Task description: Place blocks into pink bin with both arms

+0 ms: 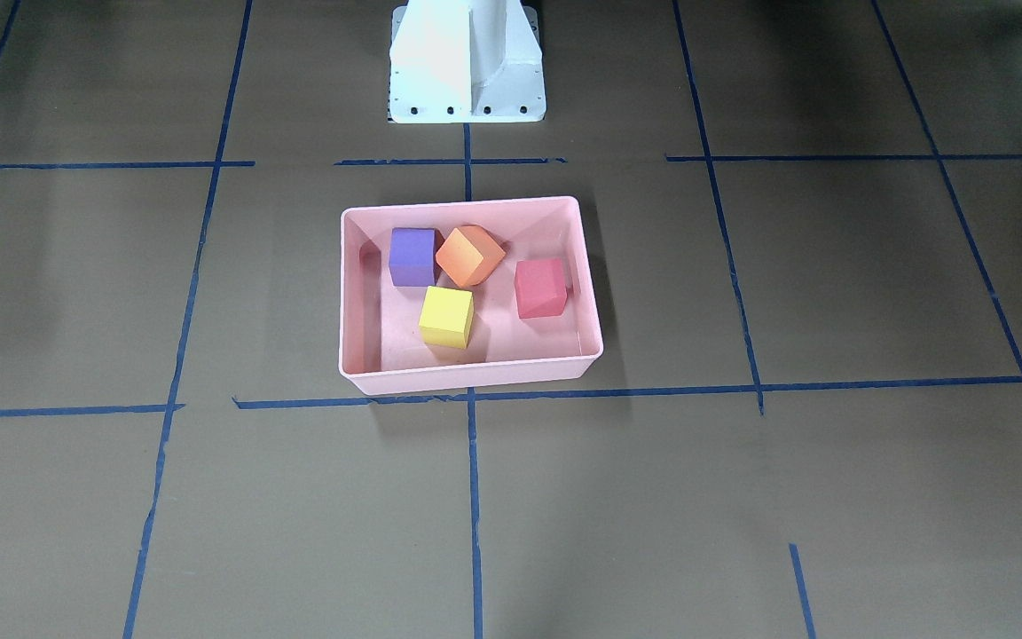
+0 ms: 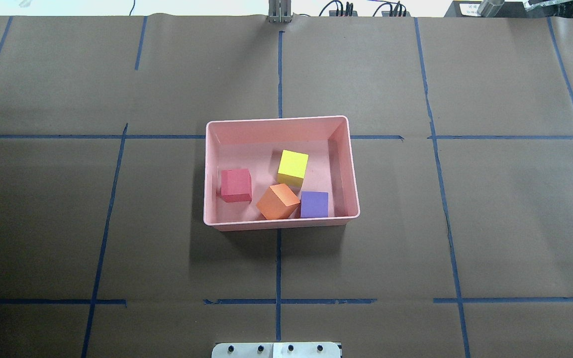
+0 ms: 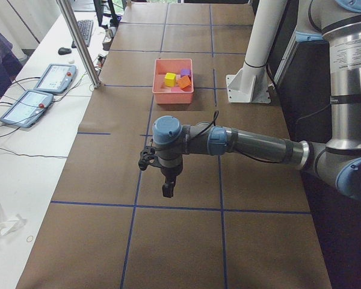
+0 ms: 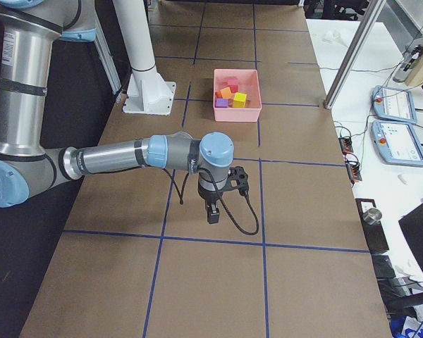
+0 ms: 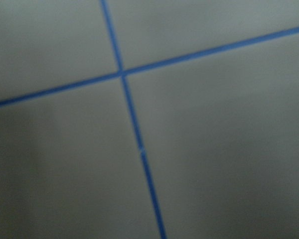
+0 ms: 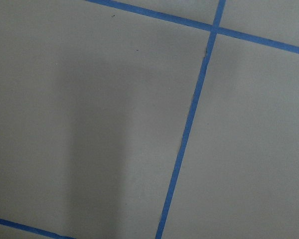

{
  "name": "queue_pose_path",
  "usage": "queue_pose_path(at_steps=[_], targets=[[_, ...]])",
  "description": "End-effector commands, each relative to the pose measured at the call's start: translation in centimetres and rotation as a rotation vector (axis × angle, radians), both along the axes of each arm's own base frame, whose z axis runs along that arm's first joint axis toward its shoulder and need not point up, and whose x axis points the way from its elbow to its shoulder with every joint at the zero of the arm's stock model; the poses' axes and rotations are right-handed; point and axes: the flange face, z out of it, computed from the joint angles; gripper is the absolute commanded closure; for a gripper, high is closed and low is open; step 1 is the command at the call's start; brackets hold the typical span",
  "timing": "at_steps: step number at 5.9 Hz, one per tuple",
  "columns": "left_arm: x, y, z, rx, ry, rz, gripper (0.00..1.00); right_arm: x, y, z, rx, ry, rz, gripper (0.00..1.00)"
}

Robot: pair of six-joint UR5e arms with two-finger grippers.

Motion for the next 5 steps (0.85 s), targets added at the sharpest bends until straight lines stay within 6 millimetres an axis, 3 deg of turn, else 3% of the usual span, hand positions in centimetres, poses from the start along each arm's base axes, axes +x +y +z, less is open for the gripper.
queue_pose_path(at_steps=[1,2,3,5], targets=[[-0.5,1.7,1.7,-0.036,0.010,-0.010,0.00,0.0,0.0,-0.3,0.006,-0.003,0.001,0.00],[-0.4,1.0,1.9,-0.032,0.013,-0.009,0.00,0.0,0.0,-0.4,0.010,-0.003,0.000,0.00],[-0.4,0.4,0.9,0.014,0.014,-0.010,0.00,0.0,-0.2,-0.6,0.030,-0.002,0.001,0.00],[-0.4,1.0,1.6,-0.003,0.023,-0.006,0.00,0.0,-0.1,-0.6,0.033,-0.003,0.001,0.00]])
